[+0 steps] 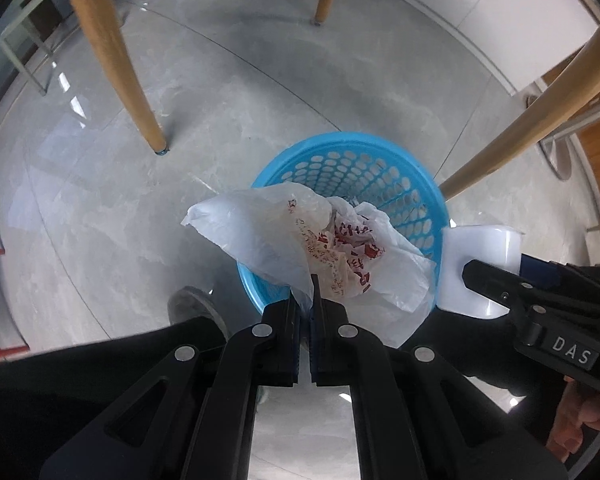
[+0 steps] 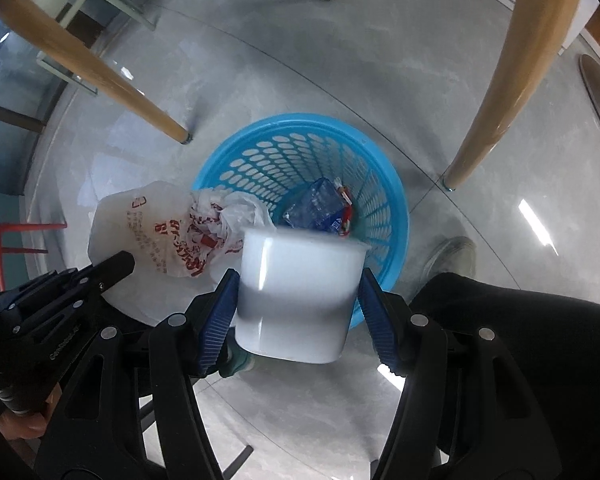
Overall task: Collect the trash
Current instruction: 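Carry the white plastic bag and white box down over the wastebasket, then open the left gripper to drop the white plastic bag into the wastebasket, then raise both grippers back toward the table items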
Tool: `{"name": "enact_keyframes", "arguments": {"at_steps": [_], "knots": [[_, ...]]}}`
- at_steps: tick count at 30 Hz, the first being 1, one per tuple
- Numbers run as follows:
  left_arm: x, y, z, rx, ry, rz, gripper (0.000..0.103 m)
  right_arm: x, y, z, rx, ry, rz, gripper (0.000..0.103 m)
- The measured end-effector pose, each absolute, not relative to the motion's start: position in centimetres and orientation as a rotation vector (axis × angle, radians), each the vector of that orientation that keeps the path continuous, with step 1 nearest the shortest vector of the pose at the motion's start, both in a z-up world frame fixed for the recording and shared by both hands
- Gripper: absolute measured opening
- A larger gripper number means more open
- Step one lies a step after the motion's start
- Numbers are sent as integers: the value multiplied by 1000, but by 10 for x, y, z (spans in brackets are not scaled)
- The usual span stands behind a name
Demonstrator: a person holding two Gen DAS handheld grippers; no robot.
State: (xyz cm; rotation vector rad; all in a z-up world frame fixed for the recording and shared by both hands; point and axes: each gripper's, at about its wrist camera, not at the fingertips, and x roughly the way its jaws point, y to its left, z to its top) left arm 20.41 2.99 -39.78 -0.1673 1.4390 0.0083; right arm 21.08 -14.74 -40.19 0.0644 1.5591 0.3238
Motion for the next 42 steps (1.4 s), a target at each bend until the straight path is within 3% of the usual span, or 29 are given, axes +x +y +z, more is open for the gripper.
{"name": "enact_keyframes", "arguments": {"at_steps": [16, 18, 20, 23, 36, 42], "knots": [[225, 23, -419, -158, 1472, -60, 3, 233, -142, -439, 53, 1625, 252, 56], [226, 24, -421, -196, 1482, -74, 8, 233, -141, -439, 53, 1626, 255, 57], [228, 26, -422, -226, 1486, -84, 32, 233, -141, -440, 53, 1628, 255, 58], [228, 28, -419, -221, 1475, -69, 33, 234, -144, -442, 65, 1638, 249, 65], [210, 46, -392, -239, 1458, 26, 35, 217, -144, -418, 43, 1616, 288, 65], [190, 49, -362, -222, 1416, 41, 44, 200, -140, -394, -4, 1581, 332, 66]]}}
